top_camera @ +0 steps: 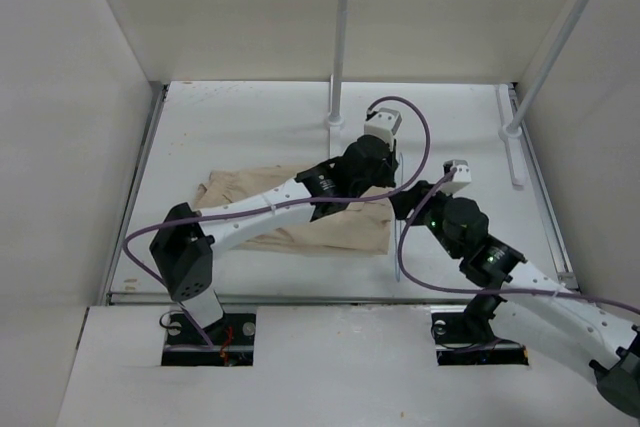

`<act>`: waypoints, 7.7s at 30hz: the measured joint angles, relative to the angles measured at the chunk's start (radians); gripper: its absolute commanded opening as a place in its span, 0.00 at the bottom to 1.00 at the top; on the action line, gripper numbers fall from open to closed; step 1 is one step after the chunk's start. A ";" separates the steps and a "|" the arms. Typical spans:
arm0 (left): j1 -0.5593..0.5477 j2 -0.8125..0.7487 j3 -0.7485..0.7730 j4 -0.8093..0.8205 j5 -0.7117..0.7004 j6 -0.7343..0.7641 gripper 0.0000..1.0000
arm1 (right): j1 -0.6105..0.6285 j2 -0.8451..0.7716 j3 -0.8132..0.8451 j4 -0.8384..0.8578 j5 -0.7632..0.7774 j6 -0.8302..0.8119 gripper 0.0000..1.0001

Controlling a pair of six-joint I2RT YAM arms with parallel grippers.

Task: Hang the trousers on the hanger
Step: Place trousers on hanger

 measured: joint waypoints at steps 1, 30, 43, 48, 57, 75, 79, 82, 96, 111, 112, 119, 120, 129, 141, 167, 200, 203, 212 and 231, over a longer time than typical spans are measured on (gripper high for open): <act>0.001 0.003 0.000 -0.003 -0.003 0.000 0.00 | 0.000 0.011 0.010 -0.003 0.008 -0.007 0.50; 0.075 -0.098 -0.103 0.020 -0.010 -0.035 0.61 | -0.062 0.039 0.048 0.010 0.023 0.026 0.06; 0.033 -0.220 -0.397 0.063 -0.043 -0.099 0.64 | -0.224 -0.026 -0.035 0.038 -0.009 0.094 0.06; -0.005 -0.082 -0.454 0.054 -0.023 -0.099 0.66 | -0.253 -0.037 -0.089 0.060 -0.047 0.136 0.06; -0.023 -0.048 -0.499 0.110 -0.003 -0.067 0.71 | -0.264 -0.108 -0.130 0.074 -0.078 0.162 0.06; -0.151 -0.064 -0.659 0.283 -0.010 0.168 0.76 | -0.284 -0.177 -0.162 0.073 -0.106 0.169 0.06; -0.135 0.017 -0.631 0.300 -0.004 0.202 0.75 | -0.300 -0.201 -0.169 0.069 -0.116 0.173 0.06; -0.127 0.048 -0.617 0.319 -0.005 0.212 0.64 | -0.305 -0.210 -0.170 0.071 -0.124 0.184 0.06; -0.111 -0.072 -0.679 0.370 0.021 0.171 0.12 | -0.272 -0.032 -0.238 0.216 -0.139 0.277 0.05; -0.099 -0.290 -0.731 0.416 0.069 0.091 0.12 | -0.150 0.132 -0.232 0.385 -0.018 0.313 0.05; -0.100 -0.304 -0.733 0.418 0.066 0.091 0.12 | -0.149 0.136 -0.232 0.386 -0.008 0.319 0.05; -0.103 -0.339 -0.733 0.470 0.061 0.086 0.12 | -0.124 0.159 -0.232 0.418 0.034 0.381 0.04; -0.107 -0.331 -0.733 0.484 0.061 0.083 0.12 | -0.109 0.165 -0.232 0.431 0.042 0.393 0.04; -0.121 -0.199 -0.733 0.606 0.063 0.048 0.12 | -0.063 0.237 -0.227 0.486 0.092 0.494 0.03; -0.119 -0.346 -0.856 0.547 0.084 0.016 0.53 | 0.066 0.420 -0.226 0.602 0.180 0.535 0.03; 0.024 -0.210 -0.798 0.748 0.257 -0.341 0.37 | 0.003 0.459 -0.196 0.625 0.149 0.664 0.02; 0.042 0.058 -0.637 0.841 0.331 -0.316 0.16 | -0.084 0.408 -0.220 0.622 0.060 0.741 0.02; 0.034 0.071 -0.616 0.829 0.331 -0.300 0.06 | -0.086 0.417 -0.222 0.621 0.071 0.746 0.02; -0.001 0.089 -0.594 0.785 0.270 -0.264 0.00 | -0.093 0.395 -0.251 0.613 0.077 0.769 0.19; -0.015 0.068 -0.589 0.725 0.222 -0.196 0.00 | -0.244 -0.414 -0.311 -0.124 0.049 0.587 0.38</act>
